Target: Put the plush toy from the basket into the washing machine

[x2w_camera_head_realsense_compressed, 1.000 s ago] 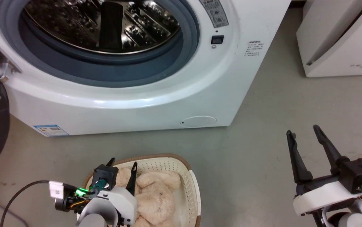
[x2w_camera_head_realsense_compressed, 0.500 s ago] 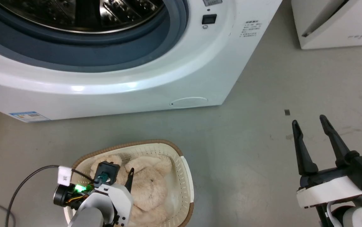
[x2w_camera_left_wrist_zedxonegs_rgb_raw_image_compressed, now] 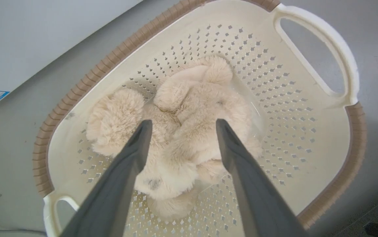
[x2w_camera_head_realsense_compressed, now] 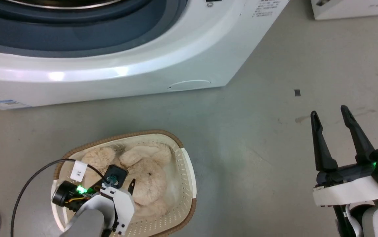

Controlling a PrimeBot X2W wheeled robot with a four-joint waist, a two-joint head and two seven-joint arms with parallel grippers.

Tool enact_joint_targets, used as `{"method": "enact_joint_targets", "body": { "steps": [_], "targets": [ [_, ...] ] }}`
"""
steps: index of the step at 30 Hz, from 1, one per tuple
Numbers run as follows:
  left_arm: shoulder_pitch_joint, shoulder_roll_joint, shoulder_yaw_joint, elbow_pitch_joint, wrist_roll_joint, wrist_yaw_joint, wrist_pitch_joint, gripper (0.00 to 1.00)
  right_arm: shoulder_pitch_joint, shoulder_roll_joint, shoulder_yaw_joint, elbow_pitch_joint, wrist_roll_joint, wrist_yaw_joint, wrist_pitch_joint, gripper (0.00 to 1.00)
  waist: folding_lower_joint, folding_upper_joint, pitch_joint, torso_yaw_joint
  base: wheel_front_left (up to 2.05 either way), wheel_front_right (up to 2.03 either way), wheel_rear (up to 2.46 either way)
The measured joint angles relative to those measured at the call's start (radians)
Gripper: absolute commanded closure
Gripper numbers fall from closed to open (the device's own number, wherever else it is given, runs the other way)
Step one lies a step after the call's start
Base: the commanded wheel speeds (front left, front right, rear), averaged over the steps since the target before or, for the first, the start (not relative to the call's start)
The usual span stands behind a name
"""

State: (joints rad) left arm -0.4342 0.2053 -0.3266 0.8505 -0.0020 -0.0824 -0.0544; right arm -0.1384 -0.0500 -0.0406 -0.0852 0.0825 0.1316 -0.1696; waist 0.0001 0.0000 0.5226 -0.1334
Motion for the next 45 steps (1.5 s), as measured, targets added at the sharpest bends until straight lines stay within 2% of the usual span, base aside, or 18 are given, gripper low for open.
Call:
{"method": "enact_joint_targets", "body": {
  "steps": [12, 22, 36, 37, 38, 45],
  "targets": [
    [-0.116, 0.043, -0.136, 0.124, 0.027, -0.011, 0.027, 0.0, -0.037, 0.0, -0.015, -0.025, 0.016, 0.0, -0.025, 0.0, 0.0, 0.0, 0.113, -0.024, 0.0, 0.0, 0.0],
    [-0.227, 0.059, -0.209, 0.224, 0.034, -0.026, 0.026, 0.0, -0.064, 0.0, -0.032, -0.049, 0.042, 0.0, -0.045, 0.0, 0.0, 0.0, 0.22, -0.039, 0.0, 0.0, 0.0],
    [-0.353, 0.063, -0.287, 0.36, 0.018, -0.025, 0.003, 0.0, -0.099, 0.0, -0.055, -0.08, 0.072, 0.0, -0.073, 0.0, 0.0, 0.0, 0.366, -0.049, 0.0, 0.0, 0.0],
    [-0.361, 0.062, -0.294, 0.37, 0.018, -0.025, 0.003, 0.19, -0.099, 0.0, -0.056, -0.081, 0.077, 0.0, -0.076, 0.0, -0.0001, 0.0, 0.374, -0.05, 0.0, 0.0, 0.0],
    [-0.366, 0.062, -0.3, 0.379, 0.015, -0.025, 0.003, 1.0, -0.1, 0.0, -0.056, -0.081, 0.078, 0.0, -0.078, 0.0, -0.0001, 0.0, 0.381, -0.051, 0.0, 0.0, 0.0],
    [-0.365, 0.06, -0.307, 0.433, -0.027, -0.025, -0.031, 1.0, -0.101, 0.0, -0.049, -0.071, 0.086, 0.0, -0.087, 0.0, -0.0001, 0.0, 0.367, -0.061, 0.0, 0.0, 0.0]
  ]
}}
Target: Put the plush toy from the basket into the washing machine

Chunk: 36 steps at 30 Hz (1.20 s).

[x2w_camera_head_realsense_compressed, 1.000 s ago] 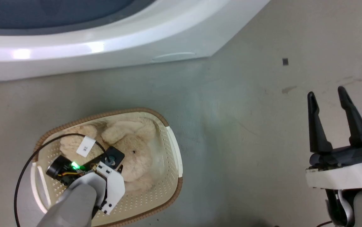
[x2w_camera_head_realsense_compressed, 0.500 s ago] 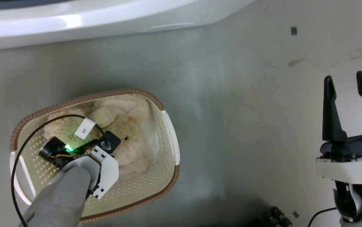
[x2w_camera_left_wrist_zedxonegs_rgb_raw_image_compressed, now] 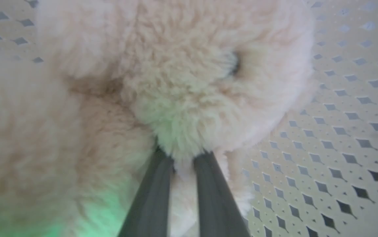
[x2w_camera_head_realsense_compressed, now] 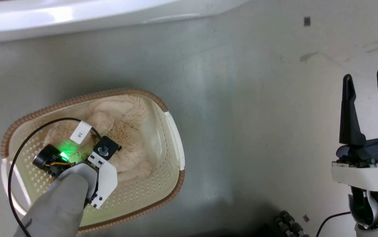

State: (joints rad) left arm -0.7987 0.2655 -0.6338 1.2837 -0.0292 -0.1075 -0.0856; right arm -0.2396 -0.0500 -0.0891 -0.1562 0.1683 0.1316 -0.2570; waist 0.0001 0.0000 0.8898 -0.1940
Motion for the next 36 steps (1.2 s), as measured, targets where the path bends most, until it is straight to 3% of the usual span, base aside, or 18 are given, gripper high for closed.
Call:
{"method": "enact_joint_targets", "body": {
  "steps": [10, 23, 36],
  "targets": [
    [0.089, -0.034, 0.032, 0.007, -0.072, 0.017, -0.096, 1.0, 0.004, 0.0, 0.004, 0.041, -0.004, 0.0, 0.0, 0.0, -0.0001, 0.0, -0.156, 0.01, 0.0, 0.0, 0.0],
    [0.253, -0.083, 0.077, -0.031, -0.156, 0.03, -0.164, 1.0, 0.083, 0.0, -0.01, 0.096, -0.012, 0.0, 0.0, 0.0, -0.0002, 0.0, -0.443, 0.055, 0.0, 0.0, 0.0],
    [0.474, -0.049, 0.193, -0.469, -0.203, 0.079, -0.17, 1.0, 0.166, 0.0, -0.021, 0.121, -0.011, 0.0, 0.0, 0.0, -0.0002, 0.0, -0.688, 0.136, 0.0, 0.0, 0.0]
  ]
}}
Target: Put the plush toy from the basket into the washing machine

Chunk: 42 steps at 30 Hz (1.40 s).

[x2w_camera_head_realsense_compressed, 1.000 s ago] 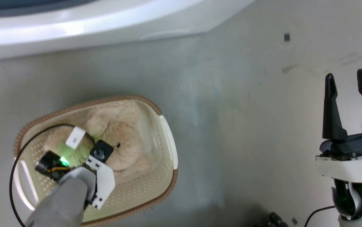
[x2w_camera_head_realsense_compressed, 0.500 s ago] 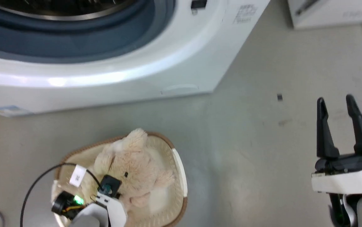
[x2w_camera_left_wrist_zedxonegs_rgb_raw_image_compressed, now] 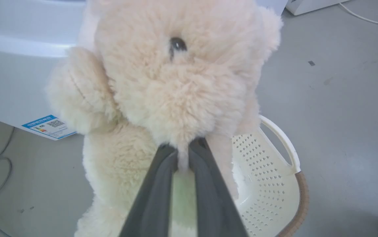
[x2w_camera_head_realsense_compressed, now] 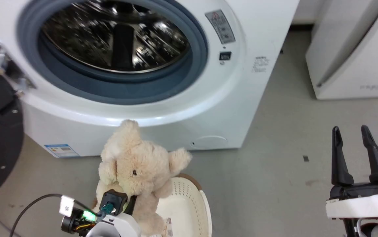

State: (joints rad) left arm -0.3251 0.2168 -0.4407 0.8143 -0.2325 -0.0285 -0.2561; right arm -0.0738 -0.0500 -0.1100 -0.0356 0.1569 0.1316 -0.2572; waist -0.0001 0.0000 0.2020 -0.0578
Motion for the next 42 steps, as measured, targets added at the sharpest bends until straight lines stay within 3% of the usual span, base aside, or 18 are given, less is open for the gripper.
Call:
{"method": "enact_joint_targets", "body": {
  "steps": [10, 20, 29, 42],
  "targets": [
    [0.117, 0.008, 0.101, -0.327, 0.003, 0.017, 0.0, 1.0, 0.024, 0.0, 0.006, 0.003, 0.003, 0.0, 0.0, 0.0, 0.0, 0.0, -0.073, 0.037, 0.0, 0.0, 0.0],
    [0.097, 0.038, 0.205, -0.576, 0.011, 0.012, 0.0, 1.0, 0.014, 0.0, 0.028, -0.01, 0.031, 0.0, 0.0, 0.0, 0.0001, 0.0, -0.001, -0.004, 0.0, 0.0, 0.0],
    [-0.188, 0.119, 0.258, -0.591, 0.027, -0.002, 0.034, 1.0, -0.066, 0.0, 0.049, -0.046, 0.054, 0.0, 0.0, 0.0, 0.0001, 0.0, 0.158, -0.054, 0.0, 0.0, 0.0],
    [-0.69, 0.293, 0.317, -0.493, 0.055, -0.046, 0.157, 1.0, -0.167, 0.0, 0.055, -0.096, 0.114, 0.0, 0.0, 0.0, 0.0003, 0.0, 0.425, -0.148, 0.0, 0.0, 0.0]
  ]
}}
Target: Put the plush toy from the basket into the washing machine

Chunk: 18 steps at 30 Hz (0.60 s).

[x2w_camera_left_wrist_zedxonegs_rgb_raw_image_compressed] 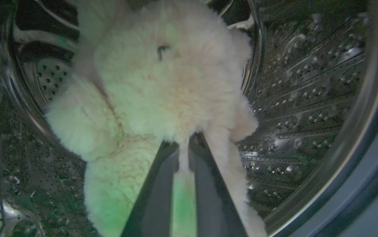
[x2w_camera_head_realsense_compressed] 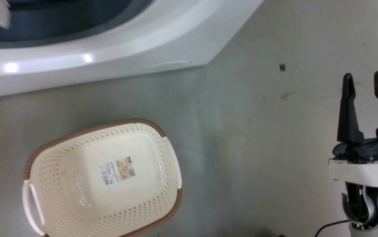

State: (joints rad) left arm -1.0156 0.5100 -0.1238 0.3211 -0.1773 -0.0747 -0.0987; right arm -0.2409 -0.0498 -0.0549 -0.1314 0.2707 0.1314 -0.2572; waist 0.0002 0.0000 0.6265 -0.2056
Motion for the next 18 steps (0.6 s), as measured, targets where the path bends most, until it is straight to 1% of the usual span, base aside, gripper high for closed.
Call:
{"method": "enact_joint_targets", "body": {
  "steps": [6, 10, 12, 14, 18],
  "targets": [
    [-0.209, 0.062, -0.069, 0.147, 0.045, -0.035, 0.074, 1.0, -0.036, 0.0, -0.004, -0.02, 0.005, 0.0, 0.0, 0.0, 0.0, 0.0, 0.107, -0.038, 0.0, 0.0, 0.0],
    [-0.308, 0.074, -0.134, 0.259, 0.061, -0.048, 0.107, 1.0, -0.041, 0.0, -0.002, -0.029, 0.013, 0.0, 0.0, 0.0, 0.0, 0.0, 0.161, -0.058, 0.0, 0.0, 0.0],
    [-0.342, 0.071, -0.165, 0.314, 0.045, -0.052, 0.118, 1.0, -0.042, 0.0, 0.001, -0.031, 0.013, 0.0, 0.0, 0.0, 0.0, 0.0, 0.182, -0.066, 0.0, 0.0, 0.0],
    [-0.363, 0.064, -0.198, 0.362, 0.003, -0.052, 0.135, 1.0, -0.044, 0.0, 0.003, -0.031, 0.017, 0.0, 0.0, 0.0, 0.0, 0.0, 0.197, -0.071, 0.0, 0.0, 0.0],
    [-0.405, 0.072, -0.313, 0.416, -0.065, -0.053, 0.159, 1.0, -0.044, 0.0, 0.007, -0.031, 0.02, 0.0, 0.0, 0.0, 0.0, 0.0, 0.213, -0.071, 0.0, 0.0, 0.0]
  ]
}}
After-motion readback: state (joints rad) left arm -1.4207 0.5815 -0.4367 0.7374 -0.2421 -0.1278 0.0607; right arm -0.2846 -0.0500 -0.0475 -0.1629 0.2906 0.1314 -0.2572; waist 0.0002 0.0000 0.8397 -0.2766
